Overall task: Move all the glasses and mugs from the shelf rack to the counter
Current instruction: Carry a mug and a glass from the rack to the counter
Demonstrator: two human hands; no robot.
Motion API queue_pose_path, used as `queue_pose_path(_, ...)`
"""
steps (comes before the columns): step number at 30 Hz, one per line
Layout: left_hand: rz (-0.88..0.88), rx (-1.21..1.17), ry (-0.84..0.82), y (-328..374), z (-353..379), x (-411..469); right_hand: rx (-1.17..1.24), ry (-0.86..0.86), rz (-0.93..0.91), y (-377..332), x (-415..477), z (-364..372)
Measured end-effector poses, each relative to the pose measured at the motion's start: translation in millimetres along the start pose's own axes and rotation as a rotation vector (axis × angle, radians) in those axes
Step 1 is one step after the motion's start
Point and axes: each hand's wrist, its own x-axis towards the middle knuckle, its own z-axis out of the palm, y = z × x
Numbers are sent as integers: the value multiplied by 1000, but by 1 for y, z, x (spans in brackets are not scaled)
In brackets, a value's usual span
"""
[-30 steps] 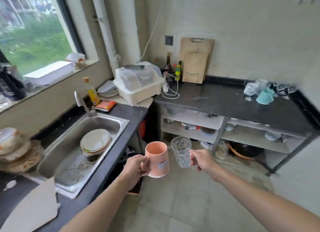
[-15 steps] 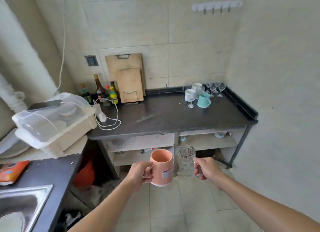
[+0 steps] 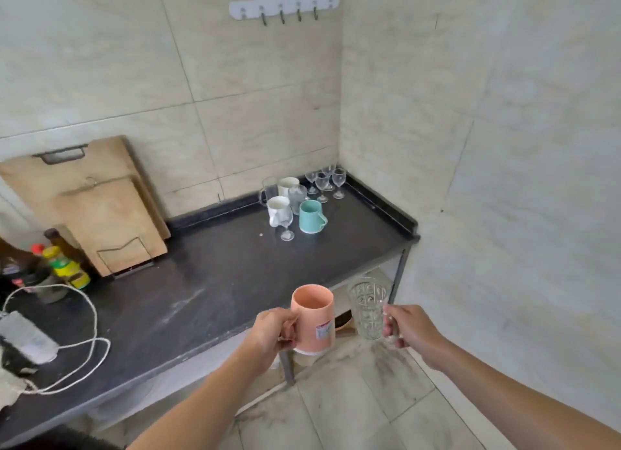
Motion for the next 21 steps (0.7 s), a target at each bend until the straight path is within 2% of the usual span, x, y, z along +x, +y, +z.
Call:
queue_pose_path(6,-25,26,-113,34,59,94,-3,23,33,-10,104,-44)
queue_pose_path(13,-60,-30,-35,97,120,200,-52,7,68,-55,237,-88)
queue_pose_path(21,-131,-38,7,146,144,298,-91,-32,136,-97,351,-109)
